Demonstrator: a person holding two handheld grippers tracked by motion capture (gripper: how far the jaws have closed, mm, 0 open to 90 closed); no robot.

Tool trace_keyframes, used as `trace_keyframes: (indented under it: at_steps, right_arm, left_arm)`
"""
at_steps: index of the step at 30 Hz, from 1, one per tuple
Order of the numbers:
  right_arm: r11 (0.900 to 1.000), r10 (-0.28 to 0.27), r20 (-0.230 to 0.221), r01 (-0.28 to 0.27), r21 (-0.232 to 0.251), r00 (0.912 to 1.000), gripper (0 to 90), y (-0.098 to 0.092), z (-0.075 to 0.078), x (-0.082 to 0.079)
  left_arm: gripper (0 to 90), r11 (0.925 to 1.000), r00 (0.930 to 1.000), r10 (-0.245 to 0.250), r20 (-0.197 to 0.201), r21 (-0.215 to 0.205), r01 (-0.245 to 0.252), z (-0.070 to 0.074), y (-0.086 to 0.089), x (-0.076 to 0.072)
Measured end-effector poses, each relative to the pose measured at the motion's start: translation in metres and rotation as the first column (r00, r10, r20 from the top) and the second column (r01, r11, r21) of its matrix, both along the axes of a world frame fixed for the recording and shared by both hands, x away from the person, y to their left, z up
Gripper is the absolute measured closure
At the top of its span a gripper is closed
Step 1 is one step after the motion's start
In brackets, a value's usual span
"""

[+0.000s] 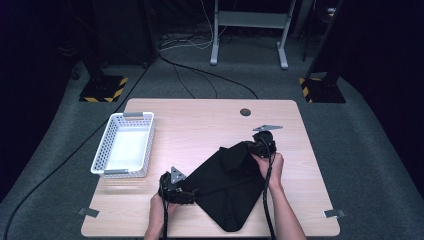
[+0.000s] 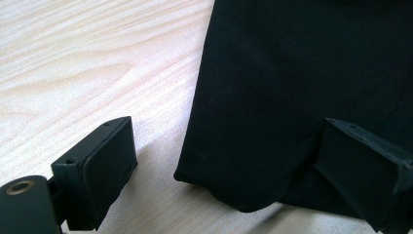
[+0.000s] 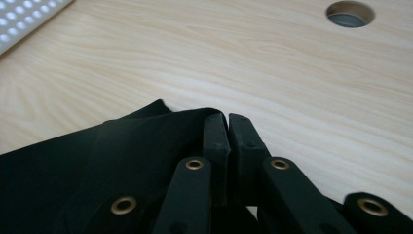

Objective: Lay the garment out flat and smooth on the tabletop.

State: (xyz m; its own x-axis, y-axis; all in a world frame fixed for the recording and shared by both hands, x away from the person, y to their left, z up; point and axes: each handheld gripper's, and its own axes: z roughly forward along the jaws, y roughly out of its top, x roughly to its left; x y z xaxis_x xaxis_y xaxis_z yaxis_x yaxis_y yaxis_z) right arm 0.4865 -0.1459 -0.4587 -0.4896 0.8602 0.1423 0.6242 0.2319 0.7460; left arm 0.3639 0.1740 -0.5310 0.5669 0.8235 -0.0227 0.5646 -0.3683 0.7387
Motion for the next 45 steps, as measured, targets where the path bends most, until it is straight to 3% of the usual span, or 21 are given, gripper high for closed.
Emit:
trace_keyframes:
  at_steps: [3, 6, 7, 9, 11, 15, 17, 20, 21, 26, 29, 32, 34, 35, 37, 39, 42, 45]
  right_arm:
    - [0.999, -0.023, 0.004, 0.023, -0.023, 0.9997, 86.3, -0.002, 0.001, 0.007]
    - [0.993, -0.097, 0.012, 0.098, -0.067, 0.9952, 80.7, -0.006, 0.003, 0.018]
    - [0.993, -0.097, 0.012, 0.098, -0.067, 0.9952, 80.7, -0.006, 0.003, 0.018]
    - [0.983, -0.146, 0.016, 0.147, -0.108, 0.9892, 77.0, -0.012, 0.005, 0.021]
    - [0.979, -0.176, 0.027, 0.178, -0.103, 0.984, 73.6, -0.02, 0.009, 0.018]
    - [0.979, -0.191, 0.042, 0.194, -0.066, 0.9806, 67.9, -0.032, 0.017, 0.01]
    - [0.986, -0.159, 0.033, 0.161, -0.041, 0.9867, 60.8, -0.034, 0.021, -0.001]
    - [0.991, -0.129, 0.033, 0.13, -0.043, 0.9911, 54.3, -0.031, 0.021, -0.008]
    - [0.995, -0.095, 0.036, 0.097, -0.035, 0.9948, 48.3, -0.024, 0.021, -0.016]
    - [0.999, 0.006, 0.062, -0.004, -0.036, 0.9981, 42.2, -0.001, 0.015, -0.033]
    - [0.996, 0.049, 0.07, -0.043, -0.08, 0.9963, 38.4, 0.017, 0.011, -0.04]
    - [0.981, 0.063, 0.082, -0.047, -0.19, 0.9946, 37.6, 0.033, 0.005, -0.041]
    - [0.965, 0.043, 0.069, -0.024, -0.26, 0.9966, 37.2, 0.037, 0.0, -0.034]
    - [0.964, 0.028, 0.054, -0.013, -0.267, 0.9982, 36.6, 0.036, -0.003, -0.029]
    - [0.971, -0.01, 0.016, 0.014, -0.238, 0.9998, 36.6, 0.028, -0.01, -0.018]
    - [0.972, -0.059, -0.011, 0.055, -0.228, 0.9982, 35.9, 0.017, -0.015, -0.009]
    - [0.961, -0.137, -0.026, 0.126, -0.246, 0.9903, 34.3, 0.003, -0.022, 0.001]
    - [0.948, -0.214, -0.029, 0.201, -0.246, 0.9763, 31.3, -0.009, -0.024, 0.008]
  left_arm:
    - [7.4, 1.0, 1.0, 0.001, -0.001, -0.001, -0.001, 0.0, 0.0, 0.0]
    - [7.5, 1.0, 1.0, 0.002, -0.001, -0.001, -0.002, 0.0, 0.0, 0.0]
    - [7.5, 1.0, 1.0, 0.002, -0.001, -0.001, -0.002, 0.0, 0.0, 0.0]
    - [8.0, 1.0, 1.0, 0.003, 0.001, 0.001, -0.003, 0.0, 0.0, -0.001]
    - [8.0, 1.0, 1.0, 0.004, 0.0, 0.0, -0.004, 0.0, 0.0, -0.001]
    - [8.0, 1.0, 1.0, 0.002, 0.0, 0.003, -0.002, 0.0, 0.0, -0.001]
    - [8.0, 1.0, 1.0, 0.004, 0.001, -0.001, -0.004, 0.0, 0.0, -0.001]
    - [8.0, 1.0, 1.0, 0.004, 0.001, 0.0, -0.004, 0.0, 0.0, -0.001]
    - [7.9, 1.0, 1.0, 0.003, 0.001, 0.003, -0.003, 0.0, 0.0, -0.001]
    - [7.9, 1.0, 1.0, 0.003, 0.002, 0.005, -0.003, 0.0, 0.0, -0.001]
    - [8.0, 1.0, 1.0, 0.003, 0.001, 0.004, -0.003, 0.0, 0.0, -0.001]
    - [8.0, 1.0, 1.0, 0.004, 0.001, 0.003, -0.004, 0.0, 0.0, -0.001]
    - [8.0, 1.0, 1.0, 0.003, 0.001, 0.004, -0.003, 0.0, 0.0, -0.001]
    - [8.0, 1.0, 1.0, 0.004, 0.001, 0.004, -0.004, 0.0, 0.0, -0.001]
    - [8.0, 1.0, 1.0, 0.004, 0.001, 0.003, -0.004, 0.0, 0.0, -0.001]
    - [8.0, 1.0, 1.0, 0.004, 0.001, 0.003, -0.004, 0.0, 0.0, -0.001]
    - [8.0, 1.0, 1.0, 0.005, 0.001, 0.004, -0.005, 0.0, 0.0, -0.001]
    - [8.0, 1.0, 1.0, 0.007, 0.003, 0.005, -0.007, 0.0, 0.0, -0.001]
